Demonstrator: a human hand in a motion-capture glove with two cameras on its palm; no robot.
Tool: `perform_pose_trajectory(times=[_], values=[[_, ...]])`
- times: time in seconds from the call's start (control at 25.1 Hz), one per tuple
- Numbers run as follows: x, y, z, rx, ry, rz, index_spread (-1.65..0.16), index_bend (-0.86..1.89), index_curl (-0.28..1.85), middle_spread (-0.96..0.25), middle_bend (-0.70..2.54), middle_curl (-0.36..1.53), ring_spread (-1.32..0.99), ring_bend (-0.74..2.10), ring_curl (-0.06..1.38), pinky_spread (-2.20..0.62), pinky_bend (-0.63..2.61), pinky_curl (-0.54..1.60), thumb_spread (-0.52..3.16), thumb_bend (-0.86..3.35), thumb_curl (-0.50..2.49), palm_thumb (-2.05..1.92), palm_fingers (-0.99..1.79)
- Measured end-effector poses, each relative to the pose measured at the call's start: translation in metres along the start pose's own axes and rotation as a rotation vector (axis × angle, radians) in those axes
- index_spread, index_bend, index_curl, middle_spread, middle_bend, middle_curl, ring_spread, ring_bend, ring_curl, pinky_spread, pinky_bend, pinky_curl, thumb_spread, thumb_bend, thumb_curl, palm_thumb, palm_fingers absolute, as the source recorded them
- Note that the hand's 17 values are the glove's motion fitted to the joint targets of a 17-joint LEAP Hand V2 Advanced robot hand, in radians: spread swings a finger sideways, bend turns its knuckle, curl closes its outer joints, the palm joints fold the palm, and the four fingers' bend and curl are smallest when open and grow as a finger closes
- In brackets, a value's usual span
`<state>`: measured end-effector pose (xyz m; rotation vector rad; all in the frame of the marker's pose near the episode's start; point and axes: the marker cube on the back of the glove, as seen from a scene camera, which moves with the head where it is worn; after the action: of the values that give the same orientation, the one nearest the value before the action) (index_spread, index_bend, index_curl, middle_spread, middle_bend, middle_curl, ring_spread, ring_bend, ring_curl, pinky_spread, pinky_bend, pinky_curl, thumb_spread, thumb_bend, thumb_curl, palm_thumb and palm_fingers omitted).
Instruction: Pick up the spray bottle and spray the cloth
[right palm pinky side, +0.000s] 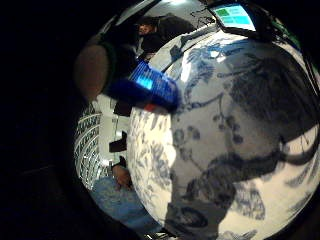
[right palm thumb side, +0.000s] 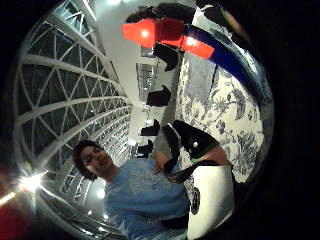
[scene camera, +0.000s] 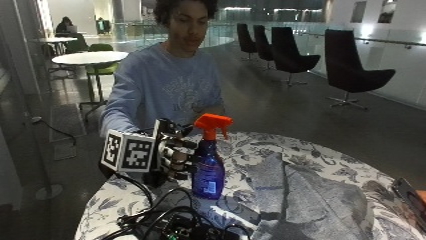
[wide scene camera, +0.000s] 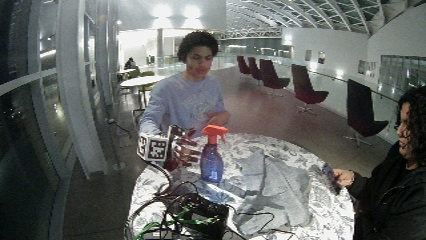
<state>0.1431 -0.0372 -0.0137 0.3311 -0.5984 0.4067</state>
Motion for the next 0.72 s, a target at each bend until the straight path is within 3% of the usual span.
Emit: perform_pose_trajectory(times=[0.48, 0.72], values=[[0.025, -0.056, 0.036, 0.004, -0.177, -0.008, -0.35, 0.12, 0.19, -0.04, 0.35, 0.32, -0.02, 0.46, 0.29, 0.25, 0.4, 0.3, 0.94, 0.15, 0.29, 0.78, 0.67], [0.001, -0.066, 0.04, 0.063, -0.119, -0.04, -0.32, 0.2, 0.25, -0.09, 0.32, 0.33, -0.05, 0.48, 0.29, 0.23, 0.34, 0.29, 0.82, 0.21, 0.39, 0.99, 0.95]])
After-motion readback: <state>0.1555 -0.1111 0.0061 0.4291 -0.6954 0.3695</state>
